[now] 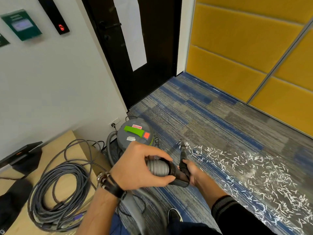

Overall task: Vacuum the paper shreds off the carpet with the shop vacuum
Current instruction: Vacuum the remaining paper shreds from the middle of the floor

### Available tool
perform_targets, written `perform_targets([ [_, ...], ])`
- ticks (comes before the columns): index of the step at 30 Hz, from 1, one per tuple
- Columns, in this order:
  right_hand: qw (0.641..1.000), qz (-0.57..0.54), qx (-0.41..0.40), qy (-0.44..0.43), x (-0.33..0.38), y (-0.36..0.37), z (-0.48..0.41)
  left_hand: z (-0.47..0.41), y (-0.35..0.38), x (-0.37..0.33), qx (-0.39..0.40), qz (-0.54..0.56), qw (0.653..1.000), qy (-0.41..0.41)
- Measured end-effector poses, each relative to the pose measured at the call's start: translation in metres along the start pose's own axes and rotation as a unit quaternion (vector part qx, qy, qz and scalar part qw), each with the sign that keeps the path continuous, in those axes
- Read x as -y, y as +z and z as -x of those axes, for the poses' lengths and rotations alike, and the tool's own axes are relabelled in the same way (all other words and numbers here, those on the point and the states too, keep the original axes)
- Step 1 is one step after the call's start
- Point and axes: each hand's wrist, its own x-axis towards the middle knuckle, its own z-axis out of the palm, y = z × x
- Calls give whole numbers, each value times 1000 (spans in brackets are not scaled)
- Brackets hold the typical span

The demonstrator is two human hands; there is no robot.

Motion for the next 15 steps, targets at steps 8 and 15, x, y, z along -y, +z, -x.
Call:
perform_targets([
  [8, 999, -25, -27, 1, -3, -21, -5, 5, -1, 11, 11, 63, 996, -55],
  [15, 998, 69, -1, -8, 1, 29, -9, 12, -20, 3, -8, -37, 999, -24],
])
